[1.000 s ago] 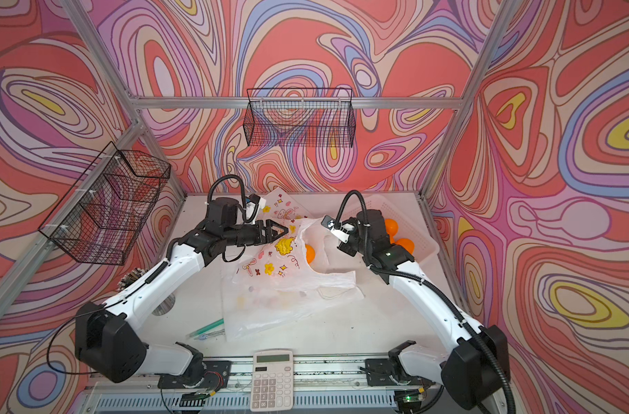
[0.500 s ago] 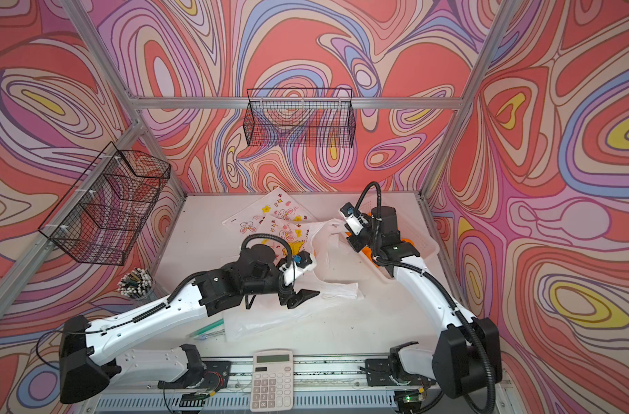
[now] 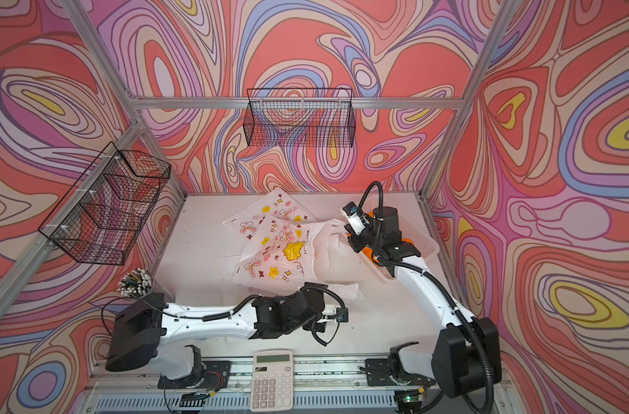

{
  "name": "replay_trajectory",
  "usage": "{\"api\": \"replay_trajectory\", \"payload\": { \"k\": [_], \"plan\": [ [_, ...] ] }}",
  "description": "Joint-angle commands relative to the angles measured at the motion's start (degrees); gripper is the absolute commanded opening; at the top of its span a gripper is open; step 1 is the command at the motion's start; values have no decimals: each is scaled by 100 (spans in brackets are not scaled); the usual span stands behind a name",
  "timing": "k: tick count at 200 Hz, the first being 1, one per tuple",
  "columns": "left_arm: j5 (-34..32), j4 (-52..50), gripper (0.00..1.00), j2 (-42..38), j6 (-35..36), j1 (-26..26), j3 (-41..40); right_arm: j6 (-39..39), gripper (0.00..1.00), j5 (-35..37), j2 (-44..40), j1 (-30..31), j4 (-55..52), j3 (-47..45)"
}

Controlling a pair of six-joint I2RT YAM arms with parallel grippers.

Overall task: Place the oranges into plastic bags & tie knots
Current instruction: Adjust the plastic bag.

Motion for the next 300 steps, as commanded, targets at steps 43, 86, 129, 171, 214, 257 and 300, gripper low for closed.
{"api": "replay_trajectory", "payload": {
  "k": [43, 86, 129, 171, 214, 257, 300],
  "plan": [
    [-2049, 1606, 100, 1259, 1265, -132, 323, 74, 0, -196, -32, -63, -111, -46],
    [-2230, 1976, 99, 1586, 1334, -4, 546, 111, 0, -278, -67, -67, -93, -81],
    [-2246, 2391, 97, 2053, 1502, 161, 609, 146, 0, -273, -92, -72, -67, -107],
    [-2456, 3194, 67, 2346, 2010, 215, 564, 240, 0, -358, -154, -67, -76, -99],
    [-2802, 4399, 4, 2041, 2558, 221, 131, 424, 0, -580, -265, -72, -117, 3],
    [-2129, 3411, 0, 587, 1537, 465, -222, 668, 0, -818, -366, -67, -172, 376],
    [-377, 1141, 0, -1244, -208, 1371, 111, 795, 0, -885, -512, -68, -358, 930]
  ]
}}
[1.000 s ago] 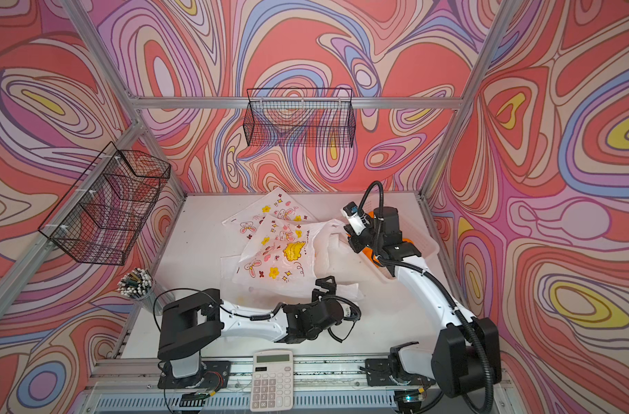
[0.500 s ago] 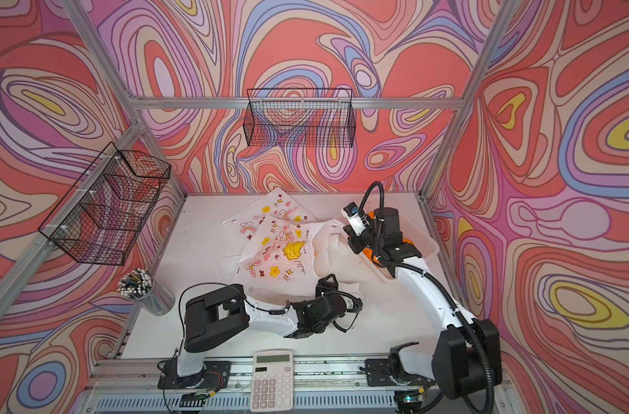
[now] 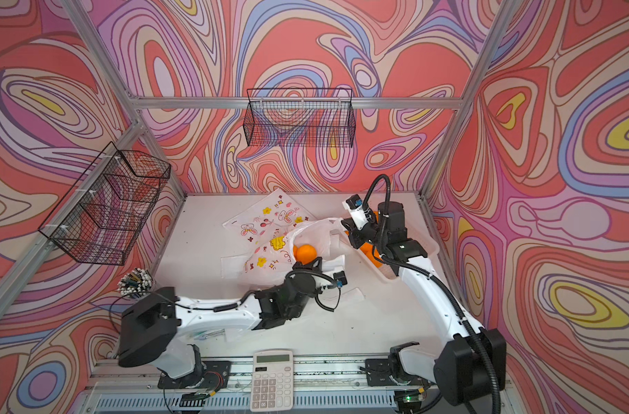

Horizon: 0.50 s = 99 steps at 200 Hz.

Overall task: Place the oranges into plastic bags & tie knots
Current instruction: Adjust the plastic bag.

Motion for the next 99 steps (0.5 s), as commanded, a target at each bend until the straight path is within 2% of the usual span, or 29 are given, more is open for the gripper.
{"api": "replay_trajectory", "payload": {
  "k": [1, 15, 51, 73, 99],
  "plan": [
    [1234, -1452, 0, -783, -1210, 472, 331, 99, 0, -163, -219, -28, -121, 416],
    [1944, -2115, 0, -1205, -1670, 945, 601, 104, 0, -226, -272, -24, -231, 647],
    [4088, -2853, 0, -1960, -2778, 2431, 1295, 61, 0, -277, -394, -23, -719, 1455],
    [5297, -3069, 0, -2067, -3488, 3272, 1833, 28, 0, -199, -500, -20, -1042, 2052],
    [6374, -2989, 0, -2056, -4269, 3876, 2172, 97, 0, -122, -628, -21, -1437, 2671]
  ]
}}
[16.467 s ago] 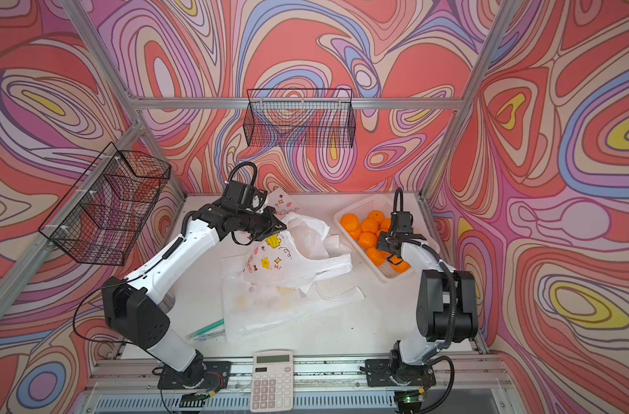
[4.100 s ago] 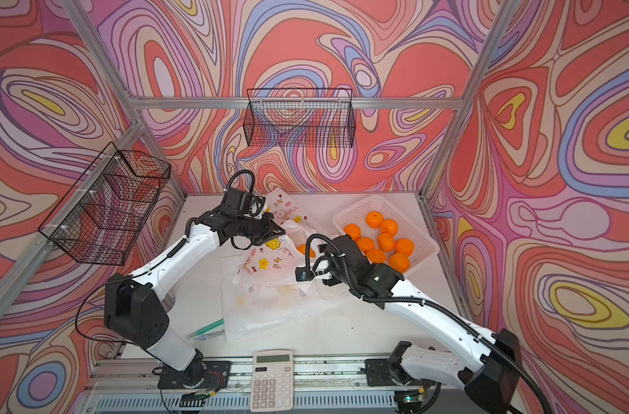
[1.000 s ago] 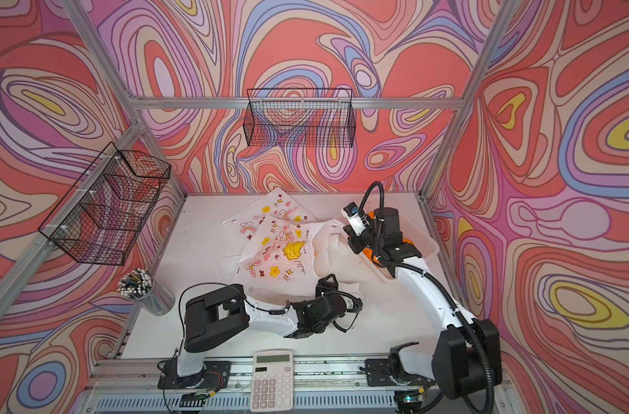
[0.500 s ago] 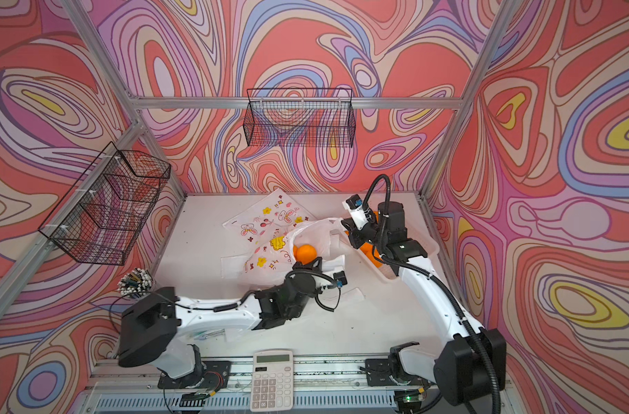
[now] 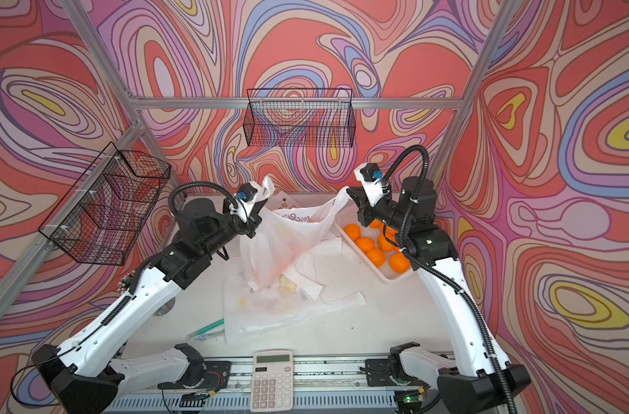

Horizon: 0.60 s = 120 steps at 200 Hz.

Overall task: Place the oranges into plastic bags & tie knots
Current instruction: Adjust the plastic bag.

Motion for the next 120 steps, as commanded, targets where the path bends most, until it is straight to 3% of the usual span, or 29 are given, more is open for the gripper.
{"api": "replay_trajectory", "payload": {
  "k": [1, 50, 89, 114, 120],
  "plan": [
    [1780, -233, 0, -73, -1158, 374, 292, 33, 0, 36, -237, -24, -513, 531],
    [2826, 48, 0, 66, -1906, 479, 148, 234, 0, 272, -413, -20, -950, 458],
    [3734, 1081, 0, 588, -2621, 501, -601, 233, 0, 546, -373, -34, -1049, -421],
    [4383, 1552, 0, 1091, -2826, 530, -640, 189, 0, 497, -302, -34, -1182, -330],
    [4518, 1576, 0, 1182, -2810, 528, -594, 181, 8, 437, -302, -30, -1242, -225]
  ]
}}
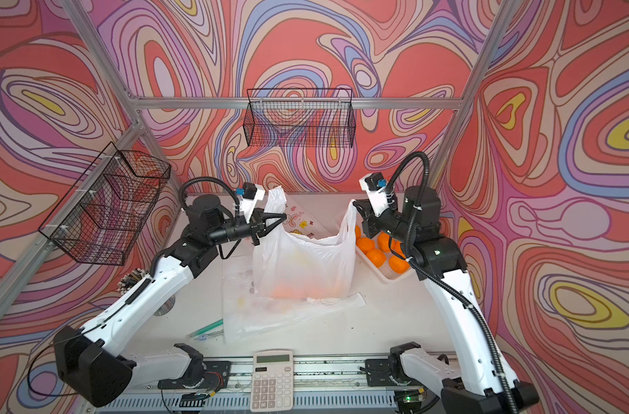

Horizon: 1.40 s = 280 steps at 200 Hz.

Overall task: Place the oranges into plastic bags & tie knots
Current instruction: Adjust the plastic bag.

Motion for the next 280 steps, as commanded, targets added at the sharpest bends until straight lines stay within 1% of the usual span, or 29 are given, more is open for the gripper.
{"api": "replay_trajectory", "payload": {
  "k": [1, 4, 18, 28, 40, 55, 79, 98, 111, 133, 171, 188, 197, 211, 212, 216, 217, 219, 221, 222, 224, 225, 226, 228, 234, 243, 252, 269, 280],
  "plan": [
    [1004, 688, 0, 361, -377, 56, 77, -39, 9, -14, -48, -26, -235, 220],
    [1063, 702, 0, 390, -372, 59, 103, -45, 14, -35, -59, -29, -270, 330],
    [1407, 898, 0, 540, -343, 62, 163, -186, 29, -237, -132, -17, -418, 582],
    [1608, 1034, 0, 613, -343, 62, 172, -274, 44, -463, -222, -24, -465, 713],
    [1846, 1101, 0, 681, -263, 62, 198, -429, 56, -899, -280, -19, -522, 799],
    [2089, 990, 0, 761, -94, 56, 255, -548, 65, -1481, -269, -22, -481, 786],
    [2257, 225, 0, 826, 549, 12, 471, -598, 70, -2213, -45, -7, -333, 775],
    [2321, -482, 0, 834, 1163, -67, 648, -694, 73, -2440, 171, 136, -200, 835],
    [2346, -848, 0, 856, 1499, -120, 765, -836, 77, -2405, 321, 408, -190, 904],
    [2336, -1339, 0, 923, 1946, -212, 973, -1193, 80, -1907, 689, 1148, -403, 1154],
    [2388, -1619, 0, 1016, 2279, -337, 1141, -1180, 81, -1848, 1195, 1587, -231, 1358],
    [2391, -1725, 0, 1055, 2342, -359, 1208, -1139, 76, -1857, 1333, 1714, -163, 1381],
    [2398, -1729, 0, 1050, 2349, -364, 1205, -1155, 67, -1865, 1397, 1757, -168, 1388],
    [2367, -1657, 0, 1024, 2299, -359, 1170, -1145, 44, -1915, 1456, 1785, -177, 1382],
    [2363, -1660, 0, 1026, 2302, -359, 1172, -1149, 40, -1924, 1458, 1787, -179, 1381],
    [2346, -1664, 0, 1019, 2301, -359, 1166, -1155, 30, -1952, 1472, 1789, -191, 1383],
    [2339, -1659, 0, 1019, 2295, -359, 1165, -1155, 30, -1952, 1472, 1789, -191, 1383],
    [2325, -1654, 0, 1012, 2290, -359, 1161, -1149, 23, -1963, 1476, 1787, -199, 1381],
    [2306, -1642, 0, 1011, 2282, -359, 1158, -1152, 20, -1967, 1476, 1787, -202, 1381],
    [2301, -1635, 0, 1006, 2272, -359, 1157, -1148, 15, -1977, 1476, 1787, -199, 1374],
    [2267, -1624, 0, 996, 2253, -362, 1152, -1149, 9, -1975, 1477, 1794, -209, 1386],
    [2251, -1617, 0, 990, 2244, -361, 1150, -1149, 9, -1975, 1477, 1794, -209, 1386],
    [2234, -1614, 0, 987, 2244, -360, 1144, -1154, 5, -1979, 1470, 1795, -207, 1382],
    [2206, -1607, 0, 980, 2231, -364, 1140, -1153, 1, -1973, 1473, 1796, -208, 1388],
    [2104, -1607, 3, 950, 2218, -360, 1118, -1129, 0, -1938, 1461, 1797, -213, 1373],
    [1898, -1584, 16, 864, 2206, -351, 1060, -1064, 0, -1832, 1430, 1796, -176, 1349],
    [1720, -1531, 20, 745, 2168, -322, 953, -1009, 0, -1685, 1385, 1796, -121, 1324],
    [1325, -1193, 34, 399, 1882, -224, 585, -768, 0, -1312, 1345, 1796, -4, 1303],
    [1044, -1015, 46, 125, 1733, -172, 328, -663, 0, -1128, 1355, 1800, 20, 1317]
  ]
}}
